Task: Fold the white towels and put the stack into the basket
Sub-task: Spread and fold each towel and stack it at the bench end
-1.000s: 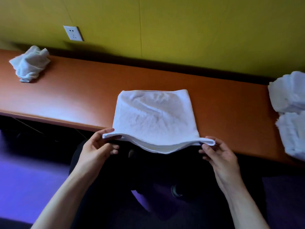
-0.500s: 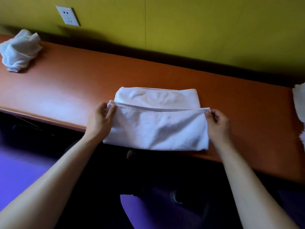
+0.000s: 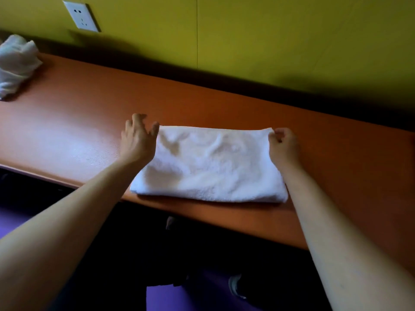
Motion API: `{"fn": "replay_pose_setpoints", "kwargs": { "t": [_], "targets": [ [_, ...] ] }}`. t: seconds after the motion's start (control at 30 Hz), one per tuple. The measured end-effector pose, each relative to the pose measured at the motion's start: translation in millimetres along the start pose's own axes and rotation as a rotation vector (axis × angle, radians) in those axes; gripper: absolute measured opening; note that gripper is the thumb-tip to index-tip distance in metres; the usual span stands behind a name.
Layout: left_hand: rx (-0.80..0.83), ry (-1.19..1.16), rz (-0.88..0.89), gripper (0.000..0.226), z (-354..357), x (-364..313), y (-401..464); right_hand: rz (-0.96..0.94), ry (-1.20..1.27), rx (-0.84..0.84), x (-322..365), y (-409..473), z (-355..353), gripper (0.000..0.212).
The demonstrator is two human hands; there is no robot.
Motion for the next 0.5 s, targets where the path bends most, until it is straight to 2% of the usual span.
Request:
{"fn": "replay_pose_setpoints", "kwargs": {
  "t": [0.1, 0.17, 0.27, 0.33, 0.4, 0.5],
  "targets": [
    [-0.018, 0.256, 0.316, 0.047, 3, -18, -40, 0.017, -0.063, -0.049, -20, -25, -8, 0.031],
    [0.045, 0.356, 0.425, 0.053, 10, -22, -68, 0.084, -0.118, -0.068, -33, -48, -15, 0.037],
    [0.275, 0.43, 0.382, 0.063, 31, -7, -95, 0.181, -0.214, -0.083, -47, -89, -25, 0.045],
    [0.365, 0.451, 0.332, 0.067, 42, 1, -101, 0.248, -0.266, -0.085, -53, -109, -30, 0.053],
    [0.376, 0.455, 0.317, 0.069, 44, 2, -102, 0.315, -0.256, -0.055, -56, -116, -32, 0.057],
    [0.377, 0.431, 0.309, 0.071, 43, 0, -102, 0.486, -0.061, 0.012, -63, -114, -34, 0.059]
  ]
}}
Point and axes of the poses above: each hand's wrist, its own y-axis towards the middle knuckle, its own z-axis out of the palm, x = y × z, the point moved 7 cm from there along y, towards the middle knuckle, and after that the axes turned 6 degrees about z, right-handed, at the moved point
